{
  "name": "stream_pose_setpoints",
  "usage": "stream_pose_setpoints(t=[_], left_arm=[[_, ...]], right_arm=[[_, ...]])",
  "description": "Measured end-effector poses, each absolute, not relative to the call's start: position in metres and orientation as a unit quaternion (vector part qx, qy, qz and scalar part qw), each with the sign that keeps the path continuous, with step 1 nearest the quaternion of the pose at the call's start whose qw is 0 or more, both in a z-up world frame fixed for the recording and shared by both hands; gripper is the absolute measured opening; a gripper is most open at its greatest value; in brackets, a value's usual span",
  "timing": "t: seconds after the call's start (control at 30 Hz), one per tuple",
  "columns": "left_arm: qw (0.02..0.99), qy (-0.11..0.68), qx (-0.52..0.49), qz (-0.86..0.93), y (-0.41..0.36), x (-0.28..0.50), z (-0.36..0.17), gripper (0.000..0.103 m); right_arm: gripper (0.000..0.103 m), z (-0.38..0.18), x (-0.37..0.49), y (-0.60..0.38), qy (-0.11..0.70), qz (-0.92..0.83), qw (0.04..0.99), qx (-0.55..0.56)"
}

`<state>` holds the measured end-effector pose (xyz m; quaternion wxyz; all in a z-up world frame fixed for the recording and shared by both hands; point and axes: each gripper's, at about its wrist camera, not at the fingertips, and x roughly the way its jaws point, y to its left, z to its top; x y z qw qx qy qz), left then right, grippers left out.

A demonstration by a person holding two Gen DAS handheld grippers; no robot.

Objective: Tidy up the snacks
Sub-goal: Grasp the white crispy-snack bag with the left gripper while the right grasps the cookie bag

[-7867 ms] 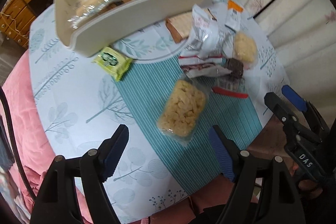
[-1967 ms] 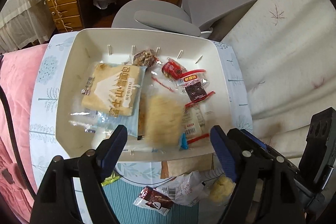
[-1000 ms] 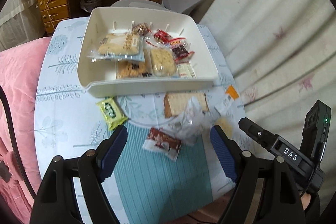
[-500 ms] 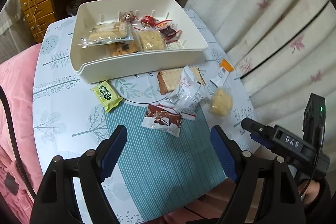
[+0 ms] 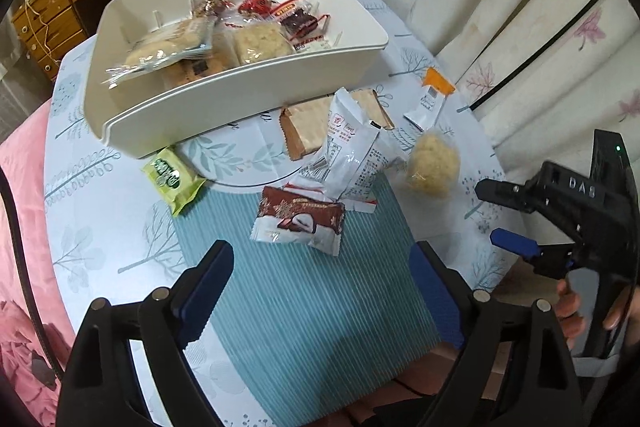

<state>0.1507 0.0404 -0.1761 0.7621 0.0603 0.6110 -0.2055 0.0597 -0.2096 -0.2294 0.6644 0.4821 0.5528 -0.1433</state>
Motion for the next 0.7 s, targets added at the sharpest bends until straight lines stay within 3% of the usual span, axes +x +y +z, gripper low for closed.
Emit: stream_pose_setpoints(t=[0.23, 0.7], left_arm=[[0.757, 0.619, 0.072, -0.195, 0.016, 0.166, -0.202, 0.089], [0.752, 0.633, 0.081, -0.164, -0.023, 0.2, -0.257, 0.089]], right_arm=[[0.077, -0.257, 0.081, -0.229, 0.573, -0.169, 0.606, 0.525], [0.077, -0.297, 0.139, -0.238, 0.651, -0.17, 0.561, 0.482]])
